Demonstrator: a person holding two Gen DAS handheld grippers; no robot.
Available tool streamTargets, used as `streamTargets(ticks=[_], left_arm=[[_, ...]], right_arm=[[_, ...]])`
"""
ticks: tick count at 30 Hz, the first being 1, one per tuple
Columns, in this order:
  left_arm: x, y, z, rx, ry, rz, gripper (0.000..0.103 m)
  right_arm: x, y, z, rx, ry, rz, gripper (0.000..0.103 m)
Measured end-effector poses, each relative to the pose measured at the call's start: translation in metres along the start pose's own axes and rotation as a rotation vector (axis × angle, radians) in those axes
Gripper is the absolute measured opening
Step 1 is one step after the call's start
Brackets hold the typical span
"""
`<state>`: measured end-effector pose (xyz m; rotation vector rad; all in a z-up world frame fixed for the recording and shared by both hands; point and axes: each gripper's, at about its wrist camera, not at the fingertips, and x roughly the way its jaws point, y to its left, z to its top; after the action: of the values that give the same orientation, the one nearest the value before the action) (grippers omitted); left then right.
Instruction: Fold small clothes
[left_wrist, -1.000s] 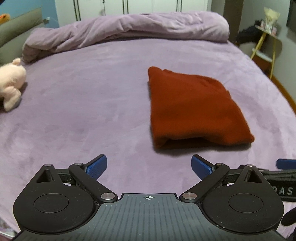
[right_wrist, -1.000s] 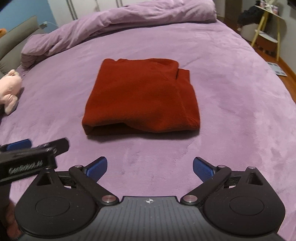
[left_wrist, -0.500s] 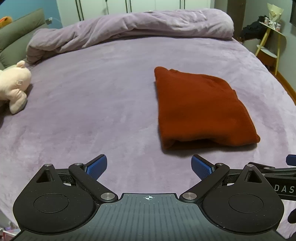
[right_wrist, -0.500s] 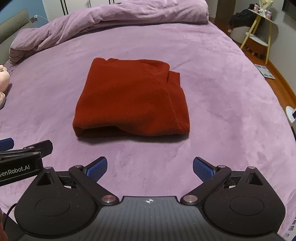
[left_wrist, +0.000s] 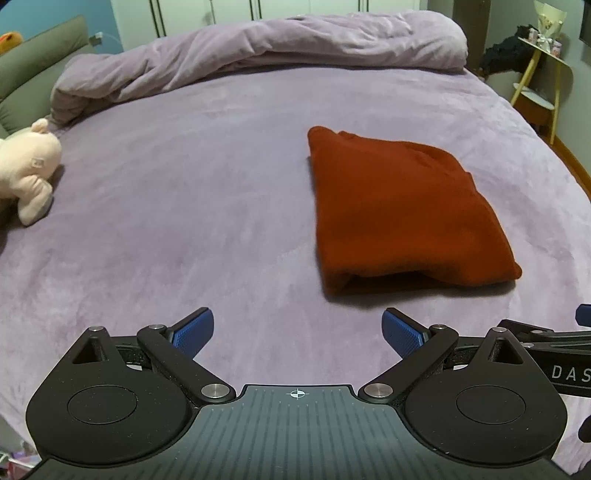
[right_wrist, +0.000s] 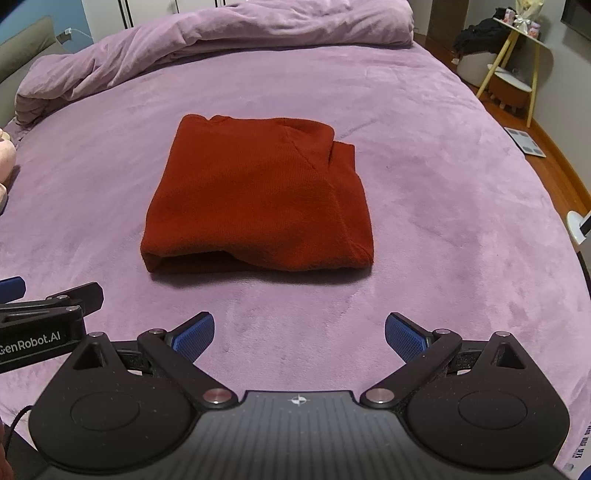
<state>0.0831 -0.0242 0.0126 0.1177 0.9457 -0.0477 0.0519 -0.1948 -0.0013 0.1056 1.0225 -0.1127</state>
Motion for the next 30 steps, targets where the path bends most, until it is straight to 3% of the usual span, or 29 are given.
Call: streamTargets(ticks=[30], left_arm=[[0.0101,-0.0053,-0.0028,0.033,0.022,0.009,0.100]], right_arm=[[0.0008,-0.0049,0.0009,0.000,-0.018,-0.016,0.099]])
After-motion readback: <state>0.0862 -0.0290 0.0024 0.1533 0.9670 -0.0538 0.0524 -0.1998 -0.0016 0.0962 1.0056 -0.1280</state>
